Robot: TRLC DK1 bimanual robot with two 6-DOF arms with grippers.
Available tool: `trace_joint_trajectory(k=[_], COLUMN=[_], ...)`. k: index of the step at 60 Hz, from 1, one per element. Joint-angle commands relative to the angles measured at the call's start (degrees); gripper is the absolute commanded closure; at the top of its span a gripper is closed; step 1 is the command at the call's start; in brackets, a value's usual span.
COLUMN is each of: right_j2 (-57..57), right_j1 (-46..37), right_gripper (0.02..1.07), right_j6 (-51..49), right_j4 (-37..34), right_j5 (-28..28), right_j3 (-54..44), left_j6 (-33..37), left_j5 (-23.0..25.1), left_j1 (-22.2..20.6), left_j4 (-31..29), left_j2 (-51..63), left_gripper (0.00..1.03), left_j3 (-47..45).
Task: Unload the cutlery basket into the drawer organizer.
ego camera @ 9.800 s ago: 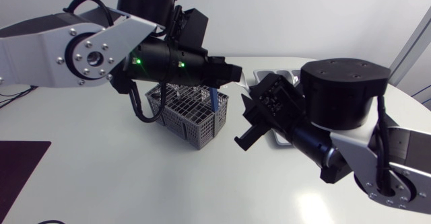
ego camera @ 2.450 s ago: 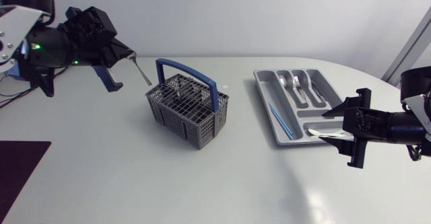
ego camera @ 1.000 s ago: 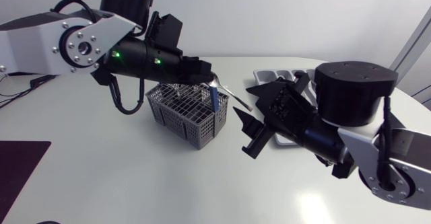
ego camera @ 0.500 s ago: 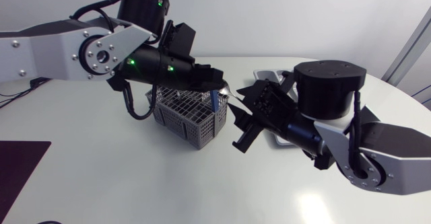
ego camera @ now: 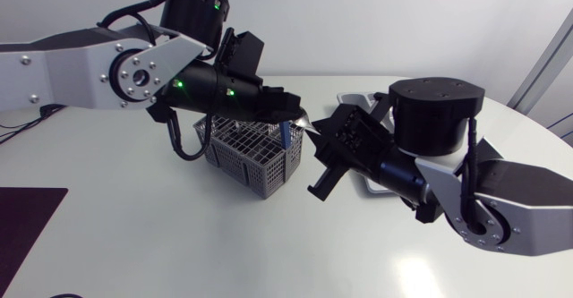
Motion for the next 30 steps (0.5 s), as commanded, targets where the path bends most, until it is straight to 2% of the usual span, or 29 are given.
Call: trace_joint_trajectory(k=[1,18,30], right_j2=[1.18,1.01,0.66], right_j1=[0.00,-0.09,-0.09], right_gripper=[0.96,1.00,1.01], right_j6=[-0.13,-0.22,-0.22], right_j4=[-0.71,-1.50,-2.21], right_j5=[0.48,-0.05,-0.58], right_j3=[1.08,0.82,0.47], left_j6=[-1.48,-1.39,-1.48], left_j5=[0.46,0.37,0.37], left_j1=[-0.56,-0.39,-0.21], left_j4=[0.68,1.47,1.56], left_j2=[0.74,-0.23,-0.75], left_gripper=[1.00,1.00,0.96], left_j3=[-0.17,-1.40,-1.84])
